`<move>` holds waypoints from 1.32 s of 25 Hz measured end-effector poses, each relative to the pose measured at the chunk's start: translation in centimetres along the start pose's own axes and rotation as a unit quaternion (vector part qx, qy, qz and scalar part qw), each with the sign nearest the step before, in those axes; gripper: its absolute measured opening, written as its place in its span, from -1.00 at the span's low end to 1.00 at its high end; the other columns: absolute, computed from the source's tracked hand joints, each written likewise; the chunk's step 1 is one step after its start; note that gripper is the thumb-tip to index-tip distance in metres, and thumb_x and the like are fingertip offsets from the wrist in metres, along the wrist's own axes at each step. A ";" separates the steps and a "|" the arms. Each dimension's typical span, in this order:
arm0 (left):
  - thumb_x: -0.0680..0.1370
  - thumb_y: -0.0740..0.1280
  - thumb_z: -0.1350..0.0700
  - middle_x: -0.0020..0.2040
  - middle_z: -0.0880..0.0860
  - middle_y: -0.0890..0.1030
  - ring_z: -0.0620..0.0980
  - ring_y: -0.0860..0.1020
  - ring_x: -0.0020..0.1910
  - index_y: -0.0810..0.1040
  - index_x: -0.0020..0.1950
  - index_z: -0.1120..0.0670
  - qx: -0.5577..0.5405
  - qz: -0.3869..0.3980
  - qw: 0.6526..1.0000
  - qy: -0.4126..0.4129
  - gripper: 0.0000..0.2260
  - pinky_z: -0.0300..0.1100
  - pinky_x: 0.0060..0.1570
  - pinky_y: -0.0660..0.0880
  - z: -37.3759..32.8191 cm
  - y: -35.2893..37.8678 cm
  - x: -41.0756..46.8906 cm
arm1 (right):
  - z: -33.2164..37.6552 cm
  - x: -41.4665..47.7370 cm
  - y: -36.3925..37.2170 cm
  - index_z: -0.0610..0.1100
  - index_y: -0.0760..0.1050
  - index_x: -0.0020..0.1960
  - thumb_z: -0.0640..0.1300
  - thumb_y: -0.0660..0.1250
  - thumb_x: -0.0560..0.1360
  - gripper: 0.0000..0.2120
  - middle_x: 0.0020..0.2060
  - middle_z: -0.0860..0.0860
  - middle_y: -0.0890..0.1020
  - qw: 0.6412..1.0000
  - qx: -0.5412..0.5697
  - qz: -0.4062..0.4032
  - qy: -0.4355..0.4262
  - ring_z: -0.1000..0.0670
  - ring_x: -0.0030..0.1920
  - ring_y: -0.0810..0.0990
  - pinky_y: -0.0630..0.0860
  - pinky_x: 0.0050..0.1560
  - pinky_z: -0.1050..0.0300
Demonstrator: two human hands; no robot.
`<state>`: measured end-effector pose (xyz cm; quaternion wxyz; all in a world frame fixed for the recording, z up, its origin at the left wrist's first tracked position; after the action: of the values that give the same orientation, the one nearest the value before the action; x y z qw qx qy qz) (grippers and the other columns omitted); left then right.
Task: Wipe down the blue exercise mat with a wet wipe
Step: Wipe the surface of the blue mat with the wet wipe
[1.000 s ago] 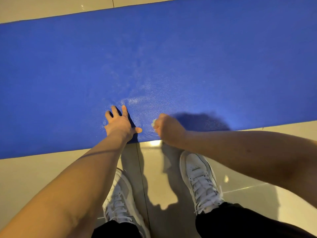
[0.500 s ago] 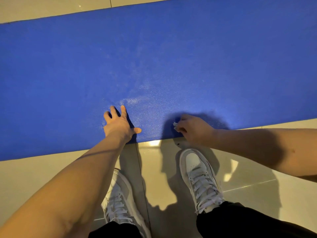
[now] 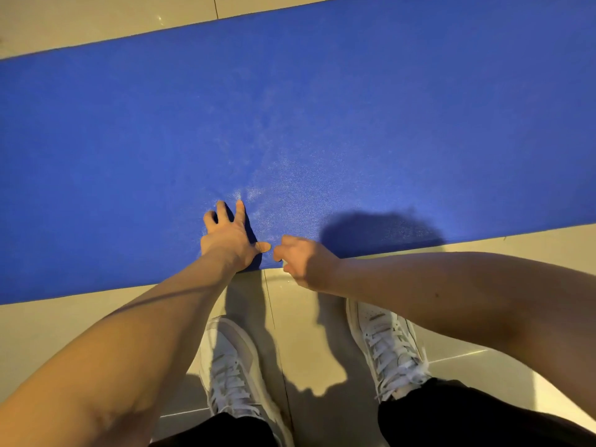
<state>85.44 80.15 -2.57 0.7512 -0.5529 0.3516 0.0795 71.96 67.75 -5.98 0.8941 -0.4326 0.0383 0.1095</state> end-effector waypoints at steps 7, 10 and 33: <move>0.49 0.48 -0.17 0.60 -0.01 0.03 0.13 0.09 0.51 0.02 0.64 -0.09 0.000 -0.010 0.999 0.037 -0.12 0.05 -0.03 0.55 3.2 -1.1 0.0 | -5.8 -4.6 -5.6 -0.02 0.39 -0.26 -0.22 0.30 0.49 -0.80 -0.23 0.05 0.39 0.997 -0.031 0.049 0.049 -0.05 -0.26 0.43 0.35 -0.24 0.07; 0.36 0.50 -0.35 0.56 0.04 0.05 0.20 0.06 0.51 0.03 0.62 -0.08 -0.027 -0.007 0.998 -0.061 0.00 0.09 -0.02 0.57 4.3 -0.4 0.3 | -6.0 -4.9 -6.1 -0.05 0.46 -0.22 -0.22 0.27 0.53 -0.83 -0.20 0.04 0.41 0.996 -0.031 0.026 0.085 -0.05 -0.25 0.45 0.35 -0.20 0.09; 0.37 0.44 -0.41 0.60 0.09 -0.12 0.25 -0.01 0.52 -0.17 0.65 -0.13 -0.062 0.016 0.994 -0.090 0.09 0.04 -0.20 0.50 4.6 0.9 1.2 | -4.2 0.0 -3.9 -0.16 0.57 -0.15 -0.22 0.28 0.56 -0.86 -0.12 -0.07 0.52 0.998 -0.042 -0.021 0.038 -0.15 -0.22 0.52 0.49 -0.27 -0.06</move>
<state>87.94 84.27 -3.34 0.7431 -0.5831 0.2853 0.1624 73.01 62.10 -5.65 0.8751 -0.4744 0.0588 0.0758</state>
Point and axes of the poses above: each hand's wrist, its own x-axis towards the middle knuckle, its own y-axis out of the palm, z = x × y, the point moved 1 cm from there along x, towards the middle knuckle
